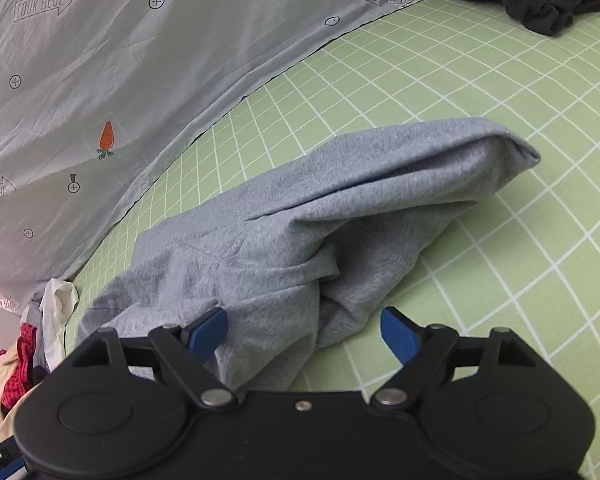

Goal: Fold clothes

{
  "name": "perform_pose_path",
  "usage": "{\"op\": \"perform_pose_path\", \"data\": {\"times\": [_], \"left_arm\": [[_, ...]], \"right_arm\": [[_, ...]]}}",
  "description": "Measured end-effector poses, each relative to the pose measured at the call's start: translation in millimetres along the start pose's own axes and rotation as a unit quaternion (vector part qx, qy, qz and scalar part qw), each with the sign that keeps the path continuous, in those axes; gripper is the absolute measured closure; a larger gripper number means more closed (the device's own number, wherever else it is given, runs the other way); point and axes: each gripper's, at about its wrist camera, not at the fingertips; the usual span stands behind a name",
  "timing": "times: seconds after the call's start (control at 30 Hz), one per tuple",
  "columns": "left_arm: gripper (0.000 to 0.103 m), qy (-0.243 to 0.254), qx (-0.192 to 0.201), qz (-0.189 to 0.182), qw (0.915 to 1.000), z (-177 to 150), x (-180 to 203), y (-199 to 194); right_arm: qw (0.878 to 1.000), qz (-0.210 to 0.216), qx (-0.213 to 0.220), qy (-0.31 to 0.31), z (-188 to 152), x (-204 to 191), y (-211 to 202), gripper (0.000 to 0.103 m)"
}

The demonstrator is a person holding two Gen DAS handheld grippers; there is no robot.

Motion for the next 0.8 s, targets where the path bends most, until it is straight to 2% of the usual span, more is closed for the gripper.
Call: {"op": "perform_pose_path", "data": {"times": [0.13, 0.23, 0.3, 0.43, 0.57, 0.63, 0.7, 0.8], "left_arm": [[0.018, 0.005, -0.010, 0.031, 0.9994, 13, -22, 24], [0.018, 0.009, -0.026, 0.039, 0.9989, 21, -30, 48], [0.018, 0.009, -0.039, 0.038, 0.9984, 24, -34, 62], [0.018, 0.009, -0.063, 0.042, 0.9971, 30, -40, 92], [0.018, -0.002, -0.079, 0.050, 0.9956, 34, -47, 116], [0.018, -0.008, -0.085, 0.055, 0.9948, 35, -49, 126], [0.018, -0.013, -0.089, 0.061, 0.9941, 35, -49, 134], [0.018, -0.018, -0.090, 0.067, 0.9935, 33, -48, 135]], "right_arm": [[1.000, -0.025, -0.006, 0.009, 1, -14, 24, 0.018], [0.999, -0.051, -0.010, 0.010, 3, -24, 43, 0.020], [0.998, -0.068, -0.012, -0.008, 8, -32, 56, 0.030], [0.993, -0.097, -0.012, -0.072, 25, -48, 77, 0.041], [0.988, -0.106, -0.006, -0.111, 58, -53, 106, 0.044], [0.982, -0.118, -0.008, -0.149, 81, -63, 129, 0.044], [0.973, -0.123, -0.009, -0.194, 103, -76, 154, 0.041], [0.963, -0.107, -0.013, -0.248, 138, -101, 193, 0.035]]}}
Point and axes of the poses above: each gripper's, at about its wrist camera, not at the fingertips, and y roughly the way its jaws point, x to its right, z to its top, and after that the axes turned 6 degrees about -y, right-handed
